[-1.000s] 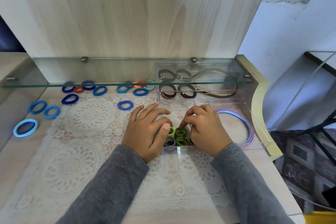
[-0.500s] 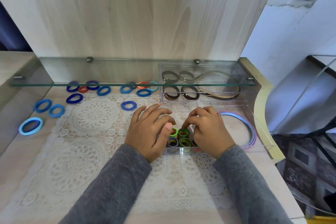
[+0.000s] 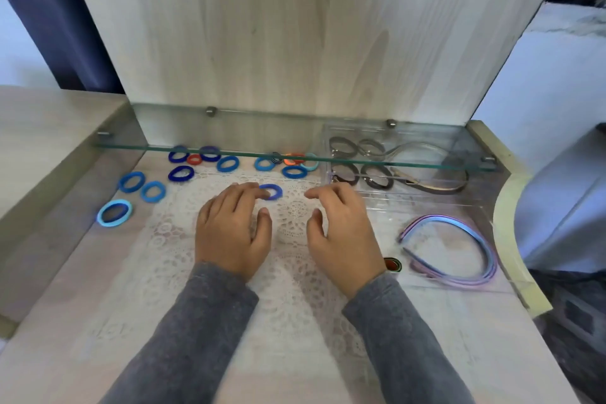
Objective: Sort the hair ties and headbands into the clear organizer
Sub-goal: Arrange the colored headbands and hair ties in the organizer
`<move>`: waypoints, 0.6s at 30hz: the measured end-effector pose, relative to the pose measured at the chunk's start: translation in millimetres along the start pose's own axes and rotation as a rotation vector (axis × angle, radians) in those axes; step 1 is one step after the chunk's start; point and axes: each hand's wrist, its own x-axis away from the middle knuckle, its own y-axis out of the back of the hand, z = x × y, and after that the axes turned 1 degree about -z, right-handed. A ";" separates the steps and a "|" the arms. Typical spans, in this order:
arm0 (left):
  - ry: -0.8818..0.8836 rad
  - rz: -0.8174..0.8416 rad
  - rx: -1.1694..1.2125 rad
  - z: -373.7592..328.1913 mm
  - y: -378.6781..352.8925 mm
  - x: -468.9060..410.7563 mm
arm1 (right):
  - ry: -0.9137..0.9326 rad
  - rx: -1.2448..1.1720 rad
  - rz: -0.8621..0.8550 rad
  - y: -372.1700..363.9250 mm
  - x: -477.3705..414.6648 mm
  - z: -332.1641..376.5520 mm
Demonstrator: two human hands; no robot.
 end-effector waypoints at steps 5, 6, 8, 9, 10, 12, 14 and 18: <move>0.066 0.104 -0.153 25.1 13.0 2.5 | 0.058 -0.057 0.069 -33.1 -1.5 26.1; 0.086 0.126 -0.176 26.4 15.0 2.9 | 0.054 -0.037 0.102 -37.7 -1.5 28.3; 0.129 0.183 -0.223 31.4 20.0 5.2 | 0.045 0.019 0.175 -48.2 -1.8 33.8; 0.145 0.226 -0.252 34.2 21.1 6.0 | 0.038 0.055 0.206 -52.9 -2.0 34.9; 0.161 0.272 -0.280 37.9 21.3 6.7 | 0.030 0.092 0.225 -57.6 -2.2 35.4; 0.199 0.340 -0.323 45.7 21.5 7.4 | 0.007 0.158 0.245 -66.4 -2.7 34.9; 0.227 0.380 -0.354 50.9 21.4 6.3 | -0.030 0.224 0.268 -75.3 -3.8 32.8; 0.239 0.406 -0.392 52.2 21.4 1.1 | -0.113 0.285 0.258 -86.9 -9.4 30.2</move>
